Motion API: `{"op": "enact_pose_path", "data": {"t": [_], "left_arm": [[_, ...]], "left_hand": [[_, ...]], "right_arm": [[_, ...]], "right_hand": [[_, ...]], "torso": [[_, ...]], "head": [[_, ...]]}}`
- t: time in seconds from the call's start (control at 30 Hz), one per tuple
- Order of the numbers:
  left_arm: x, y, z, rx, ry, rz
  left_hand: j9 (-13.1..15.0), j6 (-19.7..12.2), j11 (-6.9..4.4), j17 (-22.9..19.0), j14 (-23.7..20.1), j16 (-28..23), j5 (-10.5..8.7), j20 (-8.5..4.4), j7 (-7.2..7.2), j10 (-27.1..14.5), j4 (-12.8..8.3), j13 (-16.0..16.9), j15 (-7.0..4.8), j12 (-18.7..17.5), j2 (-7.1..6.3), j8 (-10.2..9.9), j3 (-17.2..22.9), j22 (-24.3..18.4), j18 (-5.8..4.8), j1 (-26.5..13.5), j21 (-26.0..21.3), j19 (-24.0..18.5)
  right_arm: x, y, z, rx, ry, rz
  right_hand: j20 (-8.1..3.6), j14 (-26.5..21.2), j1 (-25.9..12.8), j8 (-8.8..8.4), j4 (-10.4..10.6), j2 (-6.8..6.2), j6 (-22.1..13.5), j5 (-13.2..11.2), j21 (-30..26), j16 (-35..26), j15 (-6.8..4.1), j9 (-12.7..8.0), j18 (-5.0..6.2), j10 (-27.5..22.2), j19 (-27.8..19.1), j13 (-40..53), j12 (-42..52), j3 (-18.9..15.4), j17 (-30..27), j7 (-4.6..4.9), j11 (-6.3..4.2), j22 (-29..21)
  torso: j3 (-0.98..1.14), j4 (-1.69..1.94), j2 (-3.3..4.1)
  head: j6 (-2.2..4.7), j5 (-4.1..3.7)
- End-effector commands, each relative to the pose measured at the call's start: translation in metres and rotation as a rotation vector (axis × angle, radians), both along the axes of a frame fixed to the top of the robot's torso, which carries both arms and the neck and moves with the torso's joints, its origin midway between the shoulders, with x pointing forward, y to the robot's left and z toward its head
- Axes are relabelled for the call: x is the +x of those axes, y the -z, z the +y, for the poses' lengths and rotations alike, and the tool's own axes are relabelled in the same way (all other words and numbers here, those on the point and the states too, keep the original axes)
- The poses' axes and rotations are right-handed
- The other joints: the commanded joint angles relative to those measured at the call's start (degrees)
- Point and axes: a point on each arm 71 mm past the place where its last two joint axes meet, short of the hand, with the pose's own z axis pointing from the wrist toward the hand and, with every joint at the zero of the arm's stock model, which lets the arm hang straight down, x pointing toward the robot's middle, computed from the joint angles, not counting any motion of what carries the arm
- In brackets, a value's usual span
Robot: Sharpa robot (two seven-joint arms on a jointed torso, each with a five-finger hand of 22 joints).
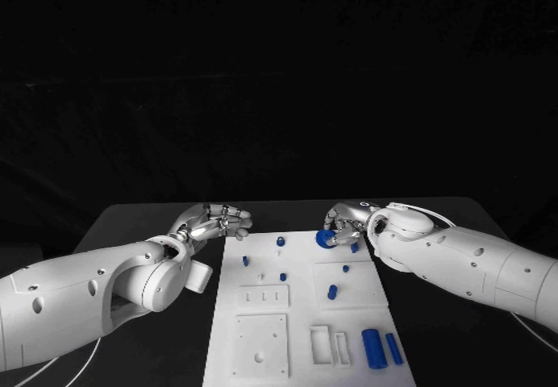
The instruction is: Assemble the parts on the task board
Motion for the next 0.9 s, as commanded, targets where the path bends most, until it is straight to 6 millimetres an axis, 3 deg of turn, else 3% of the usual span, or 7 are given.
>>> {"op": "enact_pose_path", "data": {"t": [0.03, 0.27, 0.63, 0.9], "left_arm": [[-0.001, -0.002, -0.003, -0.004, 0.019, -0.006], [0.000, -0.001, -0.003, -0.003, 0.017, -0.005], [0.001, 0.000, -0.004, -0.001, 0.018, -0.005], [0.001, 0.000, -0.003, 0.000, 0.016, -0.004]], "left_hand": [[0.07, 0.01, 0.14, 0.10, 0.24, -0.39, 0.27, -0.05, 0.51, 0.18, -0.27, -0.04, 0.09, -0.27, -0.02, -0.31, -0.03, 1.09, 0.61, -0.53, 0.19, -0.29], [0.07, 0.00, 0.15, 0.12, 0.24, -0.41, 0.27, -0.04, 0.52, 0.16, -0.29, -0.04, 0.09, -0.27, -0.02, -0.32, -0.01, 1.09, 0.61, -0.56, 0.20, -0.30], [0.09, -0.01, 0.16, 0.16, 0.25, -0.44, 0.26, -0.03, 0.53, 0.15, -0.26, -0.05, 0.10, -0.27, 0.04, -0.33, 0.01, 1.09, 0.60, -0.64, 0.21, -0.30], [0.11, -0.01, 0.17, 0.19, 0.26, -0.47, 0.26, -0.02, 0.55, 0.15, -0.21, -0.05, 0.11, -0.26, 0.10, -0.34, 0.01, 1.09, 0.59, -0.76, 0.23, -0.30]], "right_arm": [[-0.003, 0.011, 0.001, -0.064, -0.017, 0.041], [-0.004, 0.016, -0.001, -0.109, -0.023, 0.035], [-0.009, 0.024, 0.001, -0.154, -0.040, 0.019], [-0.009, 0.028, -0.002, -0.150, -0.032, 0.034]], "right_hand": [[0.09, -0.23, -0.07, 0.20, -0.07, 0.24, 0.50, -0.34, 0.28, -0.38, -0.06, -0.05, 5.74, 0.41, -0.37, 0.03, 0.23, 0.47, 0.10, 0.20, -0.03, 1.14], [0.09, -0.16, 0.52, 0.05, -0.43, -0.79, 0.31, -0.59, 0.51, -0.57, -0.11, -0.17, 5.74, 0.24, -0.46, -0.15, 0.07, 1.27, 0.41, 0.14, -0.08, 1.13], [0.29, 0.07, 0.45, -0.10, -0.88, -1.77, -0.05, 3.68, 0.96, -1.03, -0.14, -0.28, 5.74, -0.08, -0.58, -0.61, -0.33, 1.62, 1.04, 0.10, -0.12, 1.07], [0.31, 0.10, 0.25, -0.02, -0.73, -1.80, 0.06, 4.02, 1.01, -1.11, -0.13, -0.25, 5.74, -0.22, -0.58, -0.76, -0.49, 1.52, 1.14, 0.11, -0.11, 1.04]], "torso": [[0.00, 0.02, 0.00], [0.02, -0.01, -0.04], [0.01, -0.07, -0.01], [0.04, 0.03, -0.01]], "head": [[-0.05, -0.03], [-0.24, 0.01], [-0.28, -0.18], [-0.42, -0.32]]}}
